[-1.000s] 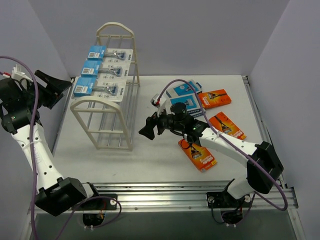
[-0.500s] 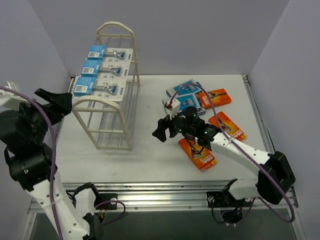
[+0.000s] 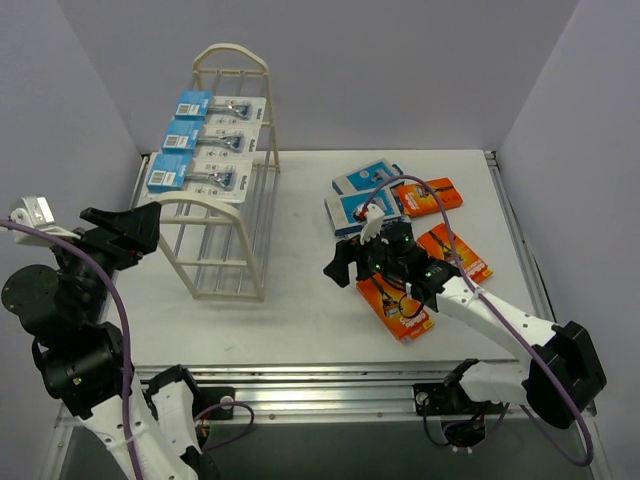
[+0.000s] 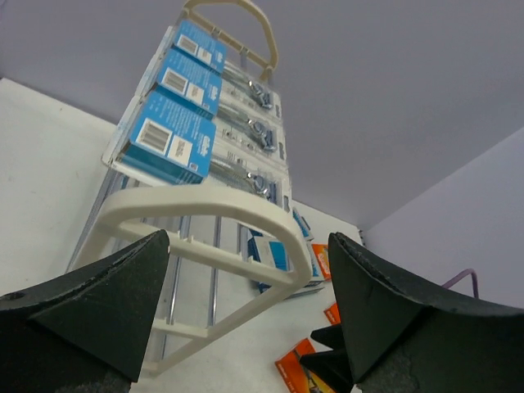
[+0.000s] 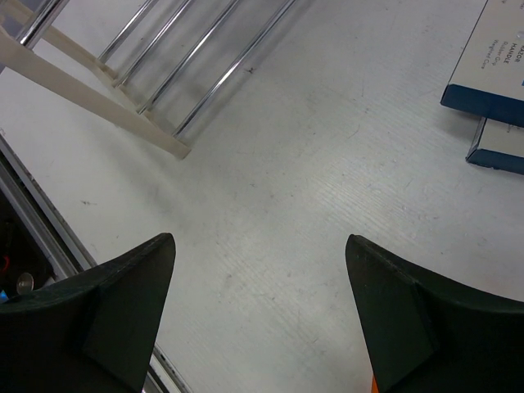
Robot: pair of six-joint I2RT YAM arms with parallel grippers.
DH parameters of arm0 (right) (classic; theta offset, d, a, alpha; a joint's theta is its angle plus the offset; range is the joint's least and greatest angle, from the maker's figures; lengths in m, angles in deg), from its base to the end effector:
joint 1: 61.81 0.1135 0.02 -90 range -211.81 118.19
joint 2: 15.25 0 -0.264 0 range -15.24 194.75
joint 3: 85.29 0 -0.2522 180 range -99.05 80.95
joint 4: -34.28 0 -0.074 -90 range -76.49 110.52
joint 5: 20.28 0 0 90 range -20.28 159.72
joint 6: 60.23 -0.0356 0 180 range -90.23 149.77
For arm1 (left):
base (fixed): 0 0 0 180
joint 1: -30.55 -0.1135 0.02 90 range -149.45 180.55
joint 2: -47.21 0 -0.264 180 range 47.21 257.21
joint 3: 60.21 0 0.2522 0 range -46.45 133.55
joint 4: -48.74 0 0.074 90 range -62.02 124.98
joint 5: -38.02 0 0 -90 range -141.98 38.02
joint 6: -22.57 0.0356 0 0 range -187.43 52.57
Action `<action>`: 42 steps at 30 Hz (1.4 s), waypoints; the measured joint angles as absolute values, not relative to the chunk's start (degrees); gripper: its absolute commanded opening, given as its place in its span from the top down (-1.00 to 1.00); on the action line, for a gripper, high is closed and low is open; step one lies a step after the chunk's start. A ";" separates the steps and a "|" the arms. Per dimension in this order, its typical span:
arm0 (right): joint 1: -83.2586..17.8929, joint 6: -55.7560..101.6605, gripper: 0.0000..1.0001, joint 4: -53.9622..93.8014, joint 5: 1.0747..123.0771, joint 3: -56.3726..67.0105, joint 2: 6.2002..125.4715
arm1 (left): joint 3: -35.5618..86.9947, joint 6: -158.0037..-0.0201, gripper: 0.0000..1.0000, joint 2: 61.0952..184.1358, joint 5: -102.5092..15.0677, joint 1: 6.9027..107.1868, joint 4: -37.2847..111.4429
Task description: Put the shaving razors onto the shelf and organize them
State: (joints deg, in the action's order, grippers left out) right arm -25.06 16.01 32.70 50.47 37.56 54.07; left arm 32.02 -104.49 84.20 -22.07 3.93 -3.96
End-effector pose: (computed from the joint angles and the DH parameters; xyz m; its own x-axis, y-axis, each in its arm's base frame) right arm 0.2156 0.1756 0.2817 -0.3804 -0.0038 -0.9248 -0.7526 0.5825 0.3072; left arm 0.0595 0.0100 0.4842 -0.0027 -0.5857 -0.8105 0.0693 0.8085 -0.5844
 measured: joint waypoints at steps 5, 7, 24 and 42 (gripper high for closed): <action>-25.21 15.05 -0.62 32.66 50.95 37.69 54.03 | 30.58 -114.17 -0.75 86.17 -15.27 -1.49 7.40; -25.39 14.85 -0.62 32.50 50.97 37.69 54.03 | 30.56 -117.60 -0.75 88.05 -13.50 -2.84 11.66; -26.17 14.98 -0.62 31.91 51.72 32.22 60.30 | 69.82 -108.21 -0.76 118.56 -25.66 6.45 -3.15; -31.11 17.60 -0.62 32.94 51.37 33.49 62.31 | 64.68 -85.26 -0.94 111.28 -70.37 34.73 -21.21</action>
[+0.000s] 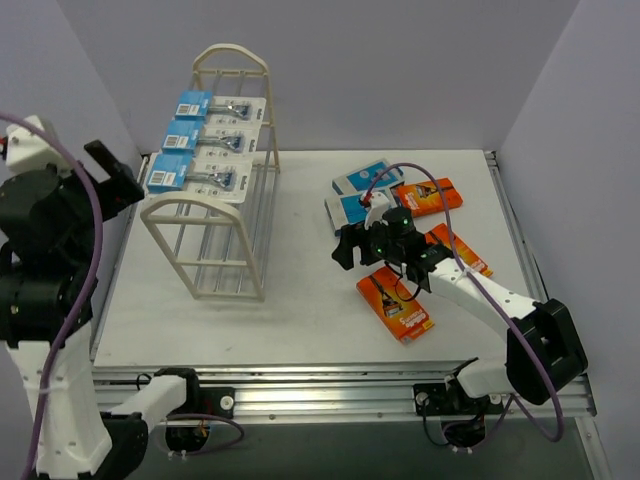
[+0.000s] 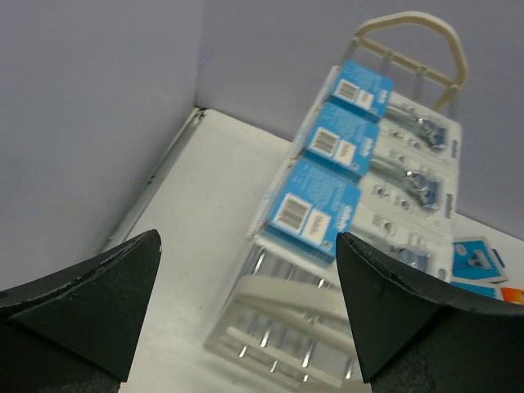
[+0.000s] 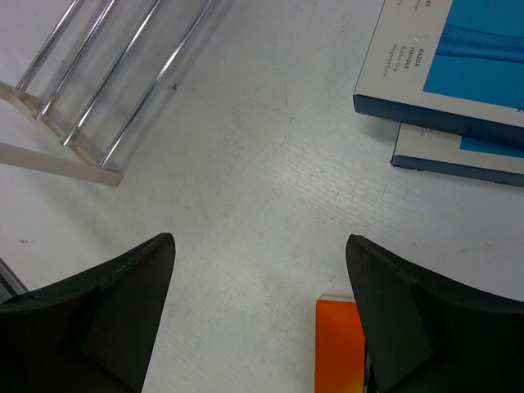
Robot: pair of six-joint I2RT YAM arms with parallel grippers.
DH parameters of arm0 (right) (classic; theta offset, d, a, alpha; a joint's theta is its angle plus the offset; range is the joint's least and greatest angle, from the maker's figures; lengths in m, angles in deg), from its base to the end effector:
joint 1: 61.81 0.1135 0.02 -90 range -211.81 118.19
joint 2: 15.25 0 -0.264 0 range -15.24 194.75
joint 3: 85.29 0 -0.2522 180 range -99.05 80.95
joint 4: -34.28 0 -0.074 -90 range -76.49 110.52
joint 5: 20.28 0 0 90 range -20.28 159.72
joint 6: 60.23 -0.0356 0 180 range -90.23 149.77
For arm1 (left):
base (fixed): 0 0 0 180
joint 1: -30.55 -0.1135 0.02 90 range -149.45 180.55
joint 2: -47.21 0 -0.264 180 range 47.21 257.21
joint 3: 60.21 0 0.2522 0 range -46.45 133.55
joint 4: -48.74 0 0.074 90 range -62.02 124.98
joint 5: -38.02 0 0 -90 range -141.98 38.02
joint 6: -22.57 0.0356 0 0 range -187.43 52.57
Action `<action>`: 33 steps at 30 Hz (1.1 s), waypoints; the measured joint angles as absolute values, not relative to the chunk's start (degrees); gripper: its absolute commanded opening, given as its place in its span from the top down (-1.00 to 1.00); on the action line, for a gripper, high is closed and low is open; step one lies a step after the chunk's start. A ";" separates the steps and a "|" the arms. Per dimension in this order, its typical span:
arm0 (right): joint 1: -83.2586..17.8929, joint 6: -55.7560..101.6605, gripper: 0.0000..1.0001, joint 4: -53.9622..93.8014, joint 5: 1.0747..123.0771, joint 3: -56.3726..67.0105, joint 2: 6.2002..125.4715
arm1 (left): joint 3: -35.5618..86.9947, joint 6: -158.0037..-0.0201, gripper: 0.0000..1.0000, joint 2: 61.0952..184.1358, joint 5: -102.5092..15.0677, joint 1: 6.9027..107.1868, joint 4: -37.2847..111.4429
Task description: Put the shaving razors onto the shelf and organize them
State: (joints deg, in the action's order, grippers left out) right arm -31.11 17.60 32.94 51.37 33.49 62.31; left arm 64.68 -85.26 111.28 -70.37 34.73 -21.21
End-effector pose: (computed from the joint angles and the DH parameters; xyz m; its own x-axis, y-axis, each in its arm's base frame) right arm 0.2590 0.1668 0.2676 -0.4118 -0.0118 -0.9112 -0.6708 0.6808 0.2943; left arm 0.1344 0.0014 0.5540 -0.0767 -0.2857 -0.9552 -0.2783 0.9261 -0.2547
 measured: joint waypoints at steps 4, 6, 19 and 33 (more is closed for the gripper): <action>-31.40 17.73 -0.63 33.16 51.28 33.62 62.23 | 55.74 -83.31 -0.94 102.72 -73.06 30.75 -19.85; -31.42 17.87 -0.63 33.12 51.32 33.69 61.99 | 50.06 -83.11 -0.94 99.50 -74.02 29.68 -18.50; -31.53 18.11 -0.63 33.12 51.74 34.91 59.52 | 21.49 -86.31 -0.96 92.88 -77.67 23.45 -13.30; -32.55 18.30 -0.64 33.60 51.94 35.87 59.65 | 10.80 -92.49 -0.94 89.14 -67.77 17.11 -2.89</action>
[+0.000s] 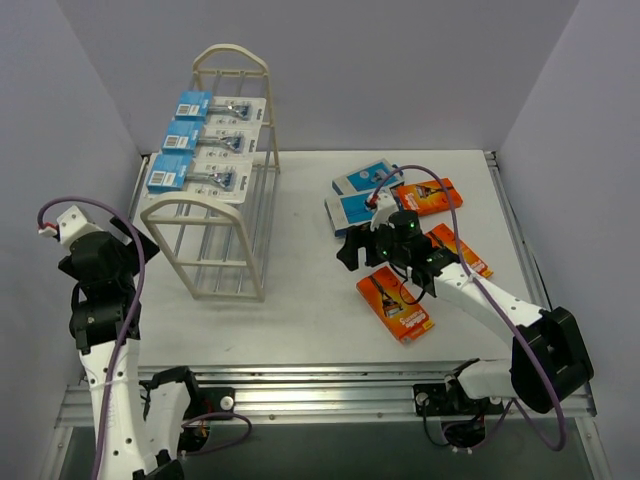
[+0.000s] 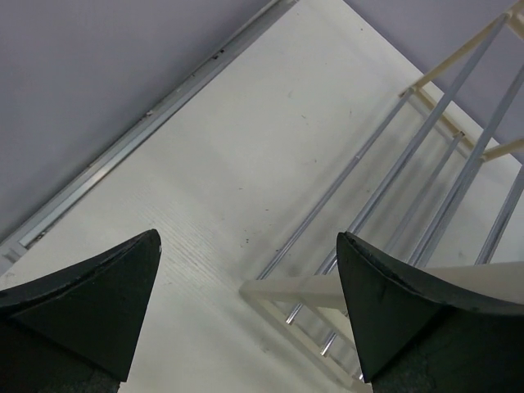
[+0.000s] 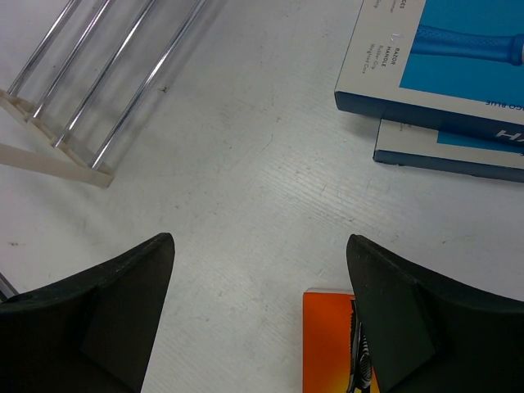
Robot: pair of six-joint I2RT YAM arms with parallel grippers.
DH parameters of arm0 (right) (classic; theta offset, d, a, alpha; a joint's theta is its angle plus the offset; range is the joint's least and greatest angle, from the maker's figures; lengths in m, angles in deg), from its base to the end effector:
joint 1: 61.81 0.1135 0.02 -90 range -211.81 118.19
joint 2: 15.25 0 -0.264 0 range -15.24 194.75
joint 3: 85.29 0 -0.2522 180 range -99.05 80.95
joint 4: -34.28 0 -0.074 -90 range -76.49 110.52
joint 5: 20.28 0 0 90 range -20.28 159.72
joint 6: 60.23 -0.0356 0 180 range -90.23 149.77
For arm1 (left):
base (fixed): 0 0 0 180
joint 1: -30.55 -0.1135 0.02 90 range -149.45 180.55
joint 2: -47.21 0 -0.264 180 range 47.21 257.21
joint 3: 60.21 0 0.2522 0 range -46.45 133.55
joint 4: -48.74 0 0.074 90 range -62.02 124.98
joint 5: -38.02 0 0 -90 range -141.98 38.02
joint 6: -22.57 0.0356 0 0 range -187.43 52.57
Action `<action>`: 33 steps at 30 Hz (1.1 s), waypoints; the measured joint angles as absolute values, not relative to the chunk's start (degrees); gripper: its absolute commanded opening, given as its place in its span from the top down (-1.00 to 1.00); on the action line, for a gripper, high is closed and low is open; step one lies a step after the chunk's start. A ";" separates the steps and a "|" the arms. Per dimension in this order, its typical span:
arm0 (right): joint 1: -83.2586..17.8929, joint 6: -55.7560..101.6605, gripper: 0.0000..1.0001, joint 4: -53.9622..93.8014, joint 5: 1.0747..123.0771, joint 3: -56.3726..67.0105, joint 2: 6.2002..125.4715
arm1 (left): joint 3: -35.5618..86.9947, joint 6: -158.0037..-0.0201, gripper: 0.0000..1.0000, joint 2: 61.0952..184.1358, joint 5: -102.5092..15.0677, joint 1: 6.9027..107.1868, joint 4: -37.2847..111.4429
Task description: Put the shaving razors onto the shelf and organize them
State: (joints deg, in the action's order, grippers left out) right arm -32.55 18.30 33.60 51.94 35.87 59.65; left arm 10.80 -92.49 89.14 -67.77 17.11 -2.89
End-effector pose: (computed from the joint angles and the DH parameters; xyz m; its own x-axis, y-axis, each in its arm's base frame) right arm 0.2537 0.1546 0.2675 -0.3895 -0.0012 -0.9210 -0.6562 0.7021 0.2766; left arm 0.1378 0.0429 0.3710 -0.1396 -0.4524 -0.8808 -0.5820 0.7571 -0.2967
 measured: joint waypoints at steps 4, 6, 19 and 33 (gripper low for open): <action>-33.04 18.30 -0.64 33.68 51.96 35.87 59.65 | 9.62 -94.11 -0.94 91.28 -63.10 15.87 -0.62; -33.30 18.30 -0.64 33.77 51.96 35.87 59.69 | 9.21 -94.74 -0.95 92.25 -61.48 15.28 -0.03; -35.26 18.30 -0.64 34.47 51.35 35.72 63.19 | 7.54 -98.13 -0.95 97.49 -54.42 11.96 5.37; -38.04 17.32 -0.64 34.36 51.63 34.71 64.28 | 1.40 -101.23 -0.93 100.97 -40.63 8.17 14.20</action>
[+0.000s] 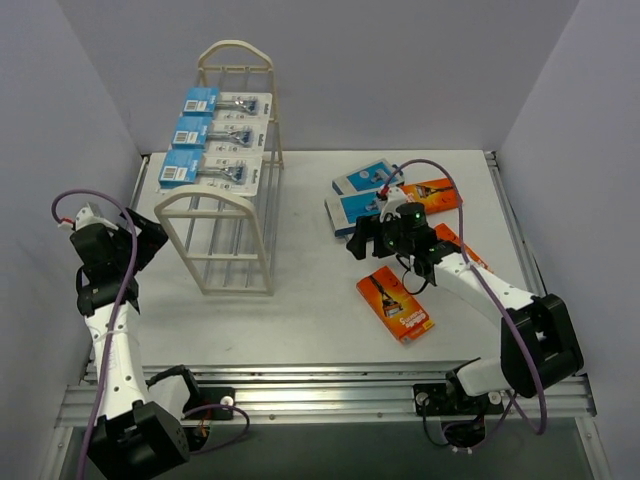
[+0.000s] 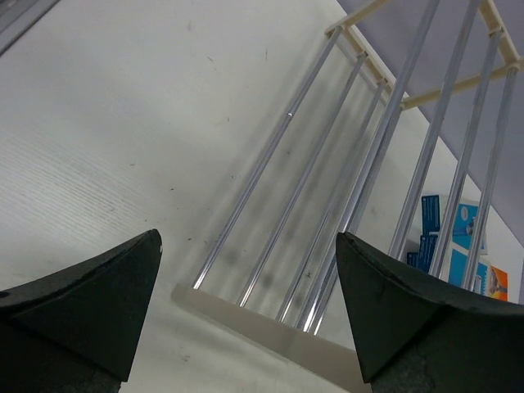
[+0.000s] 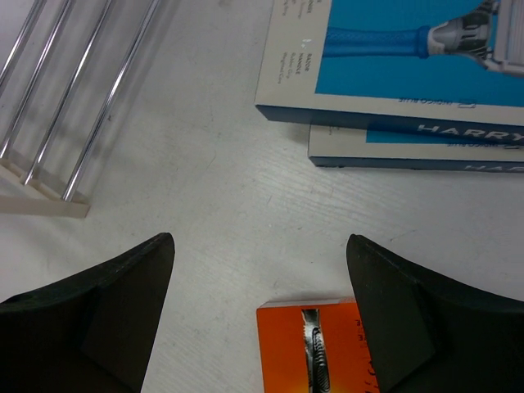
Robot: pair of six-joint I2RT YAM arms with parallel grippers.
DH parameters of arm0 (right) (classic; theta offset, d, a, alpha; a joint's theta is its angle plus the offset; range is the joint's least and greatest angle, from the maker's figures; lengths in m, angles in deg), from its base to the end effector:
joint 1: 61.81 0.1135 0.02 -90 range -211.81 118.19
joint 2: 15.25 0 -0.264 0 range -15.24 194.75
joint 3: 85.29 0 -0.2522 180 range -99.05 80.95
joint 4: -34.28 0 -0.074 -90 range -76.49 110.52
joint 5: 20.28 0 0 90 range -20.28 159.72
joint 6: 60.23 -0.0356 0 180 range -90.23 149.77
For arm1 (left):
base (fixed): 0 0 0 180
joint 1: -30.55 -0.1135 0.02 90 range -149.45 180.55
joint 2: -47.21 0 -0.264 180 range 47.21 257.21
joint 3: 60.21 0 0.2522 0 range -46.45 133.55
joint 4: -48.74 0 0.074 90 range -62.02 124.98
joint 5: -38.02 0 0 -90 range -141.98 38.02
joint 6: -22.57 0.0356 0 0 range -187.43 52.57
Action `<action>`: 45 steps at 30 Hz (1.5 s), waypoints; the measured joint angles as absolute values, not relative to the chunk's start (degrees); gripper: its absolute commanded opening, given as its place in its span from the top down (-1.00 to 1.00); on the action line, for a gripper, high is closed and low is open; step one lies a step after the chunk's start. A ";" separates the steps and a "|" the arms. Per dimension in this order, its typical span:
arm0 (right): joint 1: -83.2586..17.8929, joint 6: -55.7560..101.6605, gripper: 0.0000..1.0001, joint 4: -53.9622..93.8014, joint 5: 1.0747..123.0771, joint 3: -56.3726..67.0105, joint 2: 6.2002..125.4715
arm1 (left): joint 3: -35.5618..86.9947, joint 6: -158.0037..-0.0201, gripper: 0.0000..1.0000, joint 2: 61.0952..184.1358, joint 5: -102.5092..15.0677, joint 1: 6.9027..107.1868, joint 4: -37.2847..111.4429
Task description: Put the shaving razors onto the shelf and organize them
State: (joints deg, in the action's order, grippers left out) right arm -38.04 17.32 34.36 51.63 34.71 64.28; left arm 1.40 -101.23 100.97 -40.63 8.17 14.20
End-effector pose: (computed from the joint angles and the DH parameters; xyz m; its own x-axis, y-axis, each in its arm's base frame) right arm 0.2805 0.1356 0.2529 -0.4379 0.0310 -0.8985 -0.5701 0.7632 0.3042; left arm 0.1978 0.0739 0.3120 -0.2279 -0.6837 -0.6933 -0.4061 0.7139 -0.5705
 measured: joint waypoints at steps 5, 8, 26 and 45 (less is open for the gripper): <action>-40.75 15.48 -0.64 33.95 54.62 32.53 64.28 | 0.31 -102.02 -0.93 103.55 -36.50 6.89 16.41; -43.90 13.84 -0.64 33.51 55.48 32.16 64.26 | -0.41 -102.96 -0.93 105.75 -33.44 5.16 17.68; -47.26 4.14 -0.60 26.91 55.56 43.79 63.21 | -2.92 -106.76 -0.94 107.04 -25.79 1.99 22.62; -38.83 1.45 -0.40 26.69 64.48 47.26 62.27 | -3.65 -107.42 -0.93 106.54 -24.28 2.01 23.53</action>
